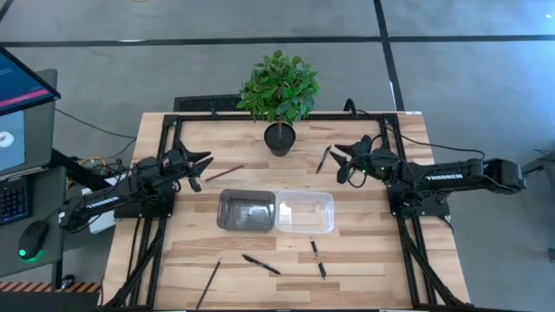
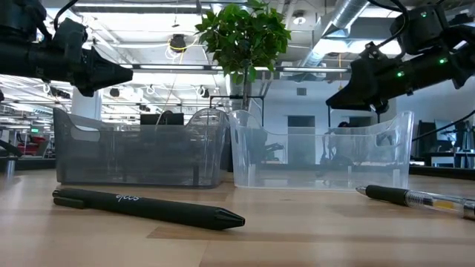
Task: Sort pens & pencils
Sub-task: Put the top right black pen into the transparent bin
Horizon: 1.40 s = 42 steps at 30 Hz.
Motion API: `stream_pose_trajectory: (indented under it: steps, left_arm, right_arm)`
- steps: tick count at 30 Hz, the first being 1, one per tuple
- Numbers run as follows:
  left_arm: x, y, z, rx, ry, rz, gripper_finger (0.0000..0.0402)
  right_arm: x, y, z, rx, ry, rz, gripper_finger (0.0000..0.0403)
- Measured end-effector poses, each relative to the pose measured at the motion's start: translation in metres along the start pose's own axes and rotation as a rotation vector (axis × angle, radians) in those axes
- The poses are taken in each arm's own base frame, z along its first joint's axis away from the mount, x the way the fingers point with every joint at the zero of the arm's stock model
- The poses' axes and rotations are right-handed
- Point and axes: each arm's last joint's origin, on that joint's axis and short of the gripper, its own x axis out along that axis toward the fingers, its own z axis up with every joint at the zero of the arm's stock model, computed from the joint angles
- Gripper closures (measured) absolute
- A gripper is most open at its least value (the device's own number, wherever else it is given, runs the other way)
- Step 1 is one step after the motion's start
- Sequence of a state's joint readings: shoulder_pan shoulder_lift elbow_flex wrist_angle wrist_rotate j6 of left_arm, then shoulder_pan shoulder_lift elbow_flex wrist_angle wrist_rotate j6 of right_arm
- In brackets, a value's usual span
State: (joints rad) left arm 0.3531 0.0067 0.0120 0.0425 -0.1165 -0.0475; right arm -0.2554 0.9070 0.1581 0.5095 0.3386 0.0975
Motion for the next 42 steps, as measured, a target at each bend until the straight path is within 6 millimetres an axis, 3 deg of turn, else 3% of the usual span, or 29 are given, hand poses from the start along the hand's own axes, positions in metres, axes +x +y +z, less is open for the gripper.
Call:
stream_pose_trajectory:
  steps: [6,13,17,28,36,42]
  left_arm:
    - [0.000,0.000,0.000,-0.001,0.000,0.000,0.0308]
    - [0.000,0.000,0.000,-0.001,0.000,0.000,0.0308]
    - [0.000,0.000,0.000,-0.001,0.000,0.000,0.0308]
    - [0.000,0.000,0.000,0.003,0.000,0.000,0.0308]
    - [0.000,0.000,0.000,0.009,-0.001,0.000,0.0308]
    - [0.000,0.000,0.000,0.009,0.000,0.000,0.0308]
  right_arm:
    - [0.000,0.000,0.000,0.000,0.003,0.001,0.0157]
    - [0.000,0.001,0.002,0.030,0.001,0.005,0.0150]
    - [0.005,0.003,0.021,0.012,0.051,-0.009,0.0149]
    - [0.006,-0.001,0.086,-0.183,0.462,-0.084,0.0149]
    - [0.022,-0.005,0.117,-0.327,0.448,-0.094,0.0149]
    - [0.036,-0.005,0.123,-0.438,0.407,-0.081,0.0149]
